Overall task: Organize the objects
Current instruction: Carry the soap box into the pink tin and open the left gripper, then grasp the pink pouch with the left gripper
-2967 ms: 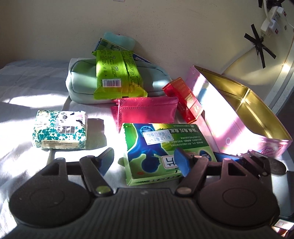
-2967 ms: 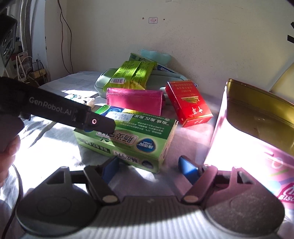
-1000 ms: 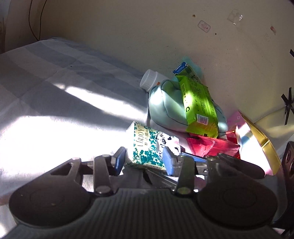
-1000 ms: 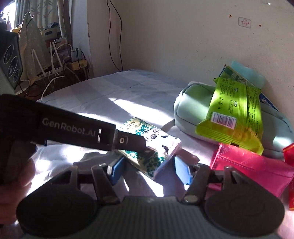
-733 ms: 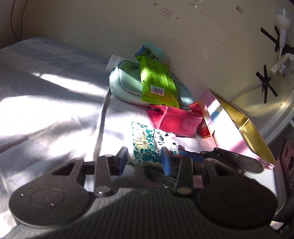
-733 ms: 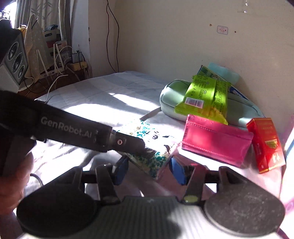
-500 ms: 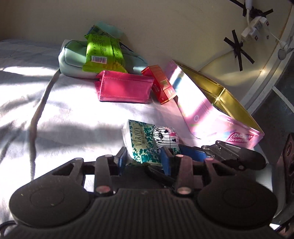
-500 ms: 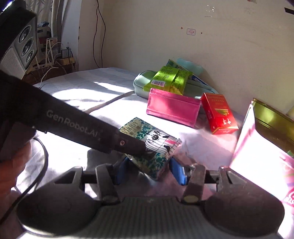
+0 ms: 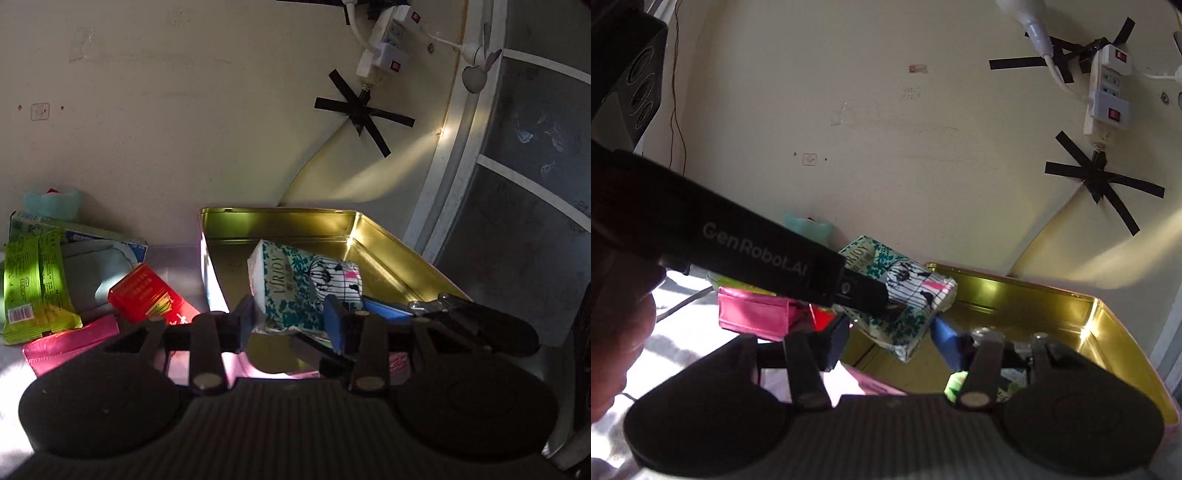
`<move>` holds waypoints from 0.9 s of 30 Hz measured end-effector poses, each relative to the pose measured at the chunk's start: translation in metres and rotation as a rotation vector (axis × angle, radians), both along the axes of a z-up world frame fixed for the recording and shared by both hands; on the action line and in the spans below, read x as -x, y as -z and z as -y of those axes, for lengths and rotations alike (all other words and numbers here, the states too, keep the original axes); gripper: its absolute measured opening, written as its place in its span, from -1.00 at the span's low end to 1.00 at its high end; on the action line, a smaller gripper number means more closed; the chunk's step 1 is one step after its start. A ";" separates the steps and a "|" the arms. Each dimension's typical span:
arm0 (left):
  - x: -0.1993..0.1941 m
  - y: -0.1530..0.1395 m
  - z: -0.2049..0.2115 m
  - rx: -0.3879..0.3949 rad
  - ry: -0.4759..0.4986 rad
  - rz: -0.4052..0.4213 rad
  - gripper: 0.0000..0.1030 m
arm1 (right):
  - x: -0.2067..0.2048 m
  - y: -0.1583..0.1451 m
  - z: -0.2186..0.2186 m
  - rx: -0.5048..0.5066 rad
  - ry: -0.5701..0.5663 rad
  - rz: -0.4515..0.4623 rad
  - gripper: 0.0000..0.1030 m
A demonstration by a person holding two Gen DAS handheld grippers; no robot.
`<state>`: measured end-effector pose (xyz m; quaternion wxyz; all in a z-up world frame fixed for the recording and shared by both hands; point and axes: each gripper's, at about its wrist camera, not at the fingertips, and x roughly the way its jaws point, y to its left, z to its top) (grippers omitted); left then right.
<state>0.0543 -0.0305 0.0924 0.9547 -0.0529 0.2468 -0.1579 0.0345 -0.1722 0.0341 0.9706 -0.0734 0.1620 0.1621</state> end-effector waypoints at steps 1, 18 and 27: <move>-0.010 0.002 0.007 -0.008 0.005 -0.001 -0.17 | -0.009 0.002 0.006 -0.009 0.018 -0.011 -0.01; 0.013 0.014 -0.027 -0.080 -0.160 0.054 0.06 | -0.006 0.022 0.001 -0.054 0.075 0.048 0.30; 0.061 0.070 -0.147 -0.165 -0.495 -0.078 0.07 | 0.022 0.011 -0.056 -0.018 -0.144 0.081 0.29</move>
